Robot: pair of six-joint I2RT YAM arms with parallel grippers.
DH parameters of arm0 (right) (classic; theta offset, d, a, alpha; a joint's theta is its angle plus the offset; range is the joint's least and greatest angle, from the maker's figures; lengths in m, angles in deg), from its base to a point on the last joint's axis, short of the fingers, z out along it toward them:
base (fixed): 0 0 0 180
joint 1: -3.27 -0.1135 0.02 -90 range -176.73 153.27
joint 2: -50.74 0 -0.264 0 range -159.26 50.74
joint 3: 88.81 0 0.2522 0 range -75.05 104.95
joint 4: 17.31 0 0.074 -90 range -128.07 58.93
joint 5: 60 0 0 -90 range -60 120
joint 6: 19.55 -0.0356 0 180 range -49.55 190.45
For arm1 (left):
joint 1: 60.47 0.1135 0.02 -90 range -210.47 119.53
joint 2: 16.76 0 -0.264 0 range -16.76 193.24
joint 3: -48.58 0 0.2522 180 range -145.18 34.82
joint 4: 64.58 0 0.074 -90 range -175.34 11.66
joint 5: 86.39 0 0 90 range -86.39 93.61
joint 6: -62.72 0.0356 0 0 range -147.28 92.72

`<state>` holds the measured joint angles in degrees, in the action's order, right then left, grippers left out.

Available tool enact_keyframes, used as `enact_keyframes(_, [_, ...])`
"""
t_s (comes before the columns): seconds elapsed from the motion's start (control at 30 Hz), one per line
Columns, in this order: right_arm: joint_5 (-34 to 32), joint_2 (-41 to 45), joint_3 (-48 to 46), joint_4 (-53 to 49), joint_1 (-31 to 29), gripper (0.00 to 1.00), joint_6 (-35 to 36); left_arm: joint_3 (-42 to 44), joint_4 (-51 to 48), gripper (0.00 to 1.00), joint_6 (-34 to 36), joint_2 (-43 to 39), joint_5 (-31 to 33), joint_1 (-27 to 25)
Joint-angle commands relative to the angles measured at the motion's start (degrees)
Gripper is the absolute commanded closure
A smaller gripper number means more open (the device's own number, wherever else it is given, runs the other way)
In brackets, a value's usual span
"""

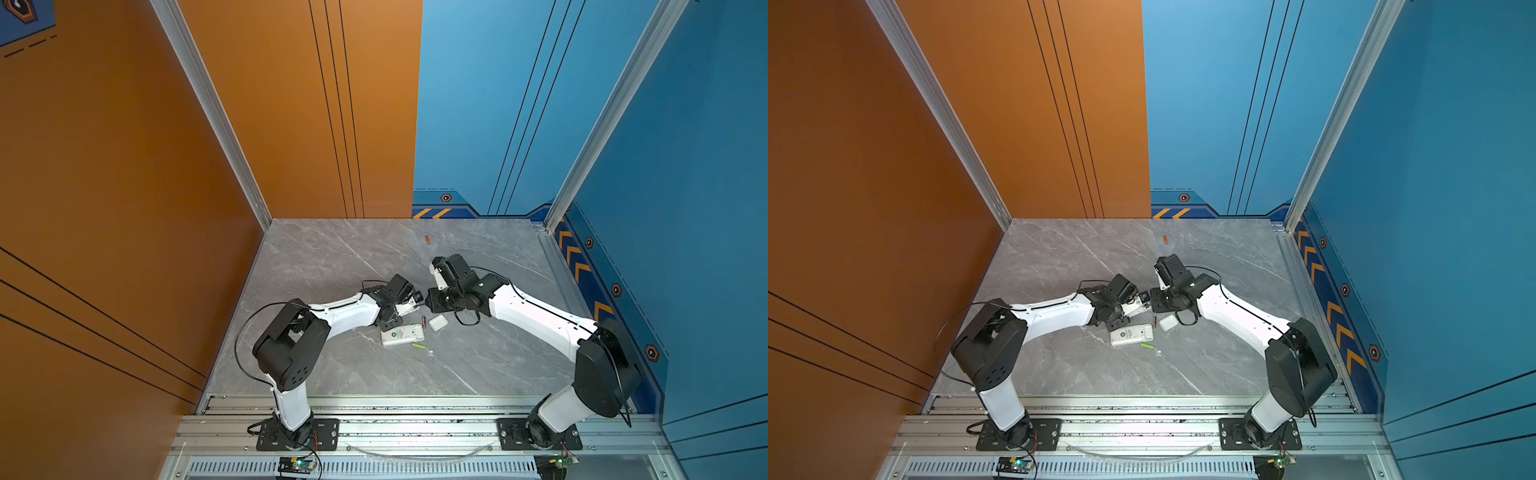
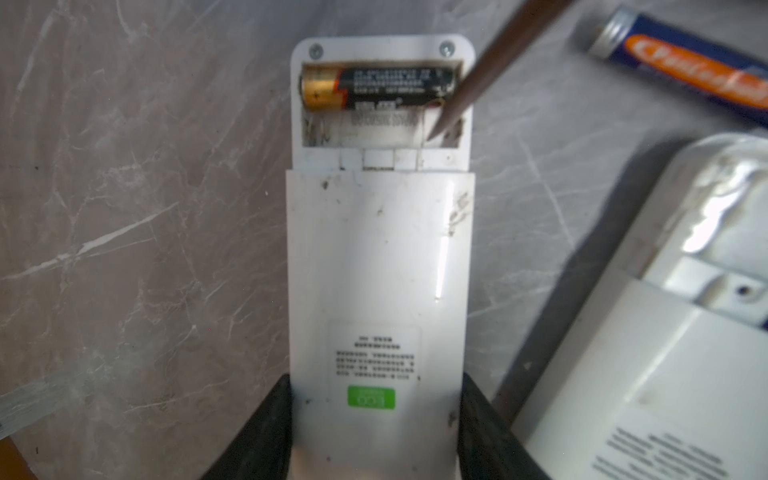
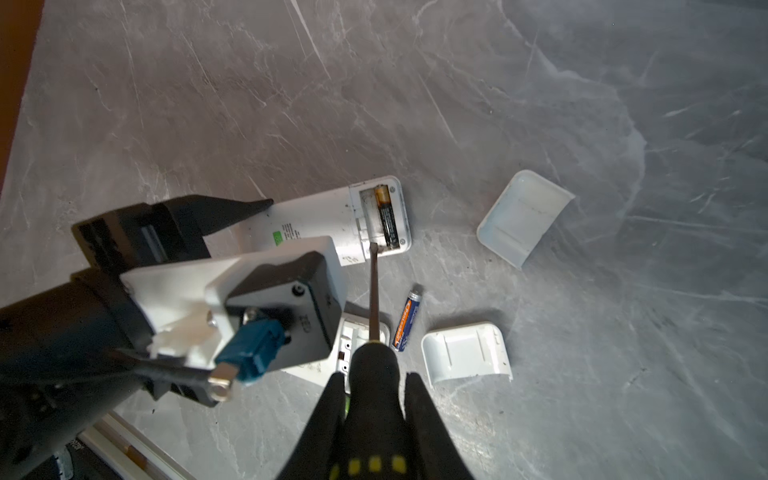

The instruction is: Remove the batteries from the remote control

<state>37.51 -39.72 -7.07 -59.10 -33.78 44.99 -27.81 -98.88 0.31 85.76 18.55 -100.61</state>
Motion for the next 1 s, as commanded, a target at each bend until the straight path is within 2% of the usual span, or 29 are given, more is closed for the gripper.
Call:
enact_keyframes(0.0, [0.53,0.37,1.85,1.60,0.40,1.00,-0.49,0.61,-0.58,0.88,0.33,-1.26,-1.13,-0.03])
enact_keyframes(0.97, [-3.80,-1.33,1.18,-3.59,0.41,1.00,3.11,0.37,-0.56,0.88,0.76,-1.53,-1.15,0.51])
